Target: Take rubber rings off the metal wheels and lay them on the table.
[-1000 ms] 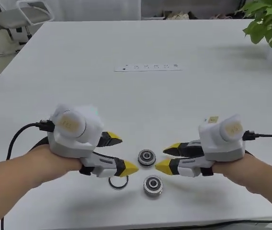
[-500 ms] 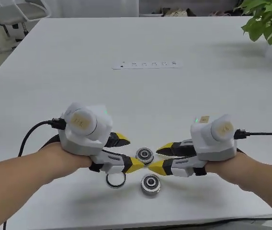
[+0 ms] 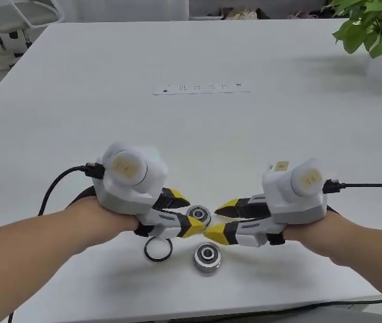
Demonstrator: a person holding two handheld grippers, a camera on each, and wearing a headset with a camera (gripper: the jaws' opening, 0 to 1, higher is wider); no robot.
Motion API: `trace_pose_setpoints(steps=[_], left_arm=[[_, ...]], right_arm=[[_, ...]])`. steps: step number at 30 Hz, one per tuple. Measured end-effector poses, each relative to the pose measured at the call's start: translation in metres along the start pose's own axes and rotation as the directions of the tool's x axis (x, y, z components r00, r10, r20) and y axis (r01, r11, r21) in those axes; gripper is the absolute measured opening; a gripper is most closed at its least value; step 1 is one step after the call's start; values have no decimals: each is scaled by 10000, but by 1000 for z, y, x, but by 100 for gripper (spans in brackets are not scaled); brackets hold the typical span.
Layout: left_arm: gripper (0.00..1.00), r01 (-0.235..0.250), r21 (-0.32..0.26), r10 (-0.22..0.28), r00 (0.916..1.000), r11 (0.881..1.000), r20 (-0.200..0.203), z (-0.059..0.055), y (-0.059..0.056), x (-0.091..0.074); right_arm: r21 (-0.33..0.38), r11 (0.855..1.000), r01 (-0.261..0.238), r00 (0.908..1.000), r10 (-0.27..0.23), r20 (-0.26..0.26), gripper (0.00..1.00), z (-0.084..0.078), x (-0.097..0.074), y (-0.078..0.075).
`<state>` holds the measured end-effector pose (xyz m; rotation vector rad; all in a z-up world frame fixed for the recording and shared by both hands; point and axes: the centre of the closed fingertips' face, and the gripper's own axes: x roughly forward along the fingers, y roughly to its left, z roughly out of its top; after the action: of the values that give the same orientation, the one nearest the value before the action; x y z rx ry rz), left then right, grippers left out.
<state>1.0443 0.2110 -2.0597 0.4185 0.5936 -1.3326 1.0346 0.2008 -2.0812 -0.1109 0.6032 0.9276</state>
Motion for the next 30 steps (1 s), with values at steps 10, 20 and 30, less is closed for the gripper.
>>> trace_pose_setpoints(steps=[10, 20, 30], left_arm=[[20, 164, 488, -144, 9991, 9987, -399, -2, -3, 10], [11, -110, 398, 126, 9992, 9991, -390, -2, 3, 10], [9, -435, 478, 447, 9987, 9979, -240, -2, 5, 10]], right_arm=[[69, 10000, 20, 10000, -20, 70, 30, 1, -1, -1], [45, 10000, -30, 10000, 29, 43, 29, 1, 1, 0], [-114, 9999, -77, 10000, 78, 23, 29, 5, 5, 1]])
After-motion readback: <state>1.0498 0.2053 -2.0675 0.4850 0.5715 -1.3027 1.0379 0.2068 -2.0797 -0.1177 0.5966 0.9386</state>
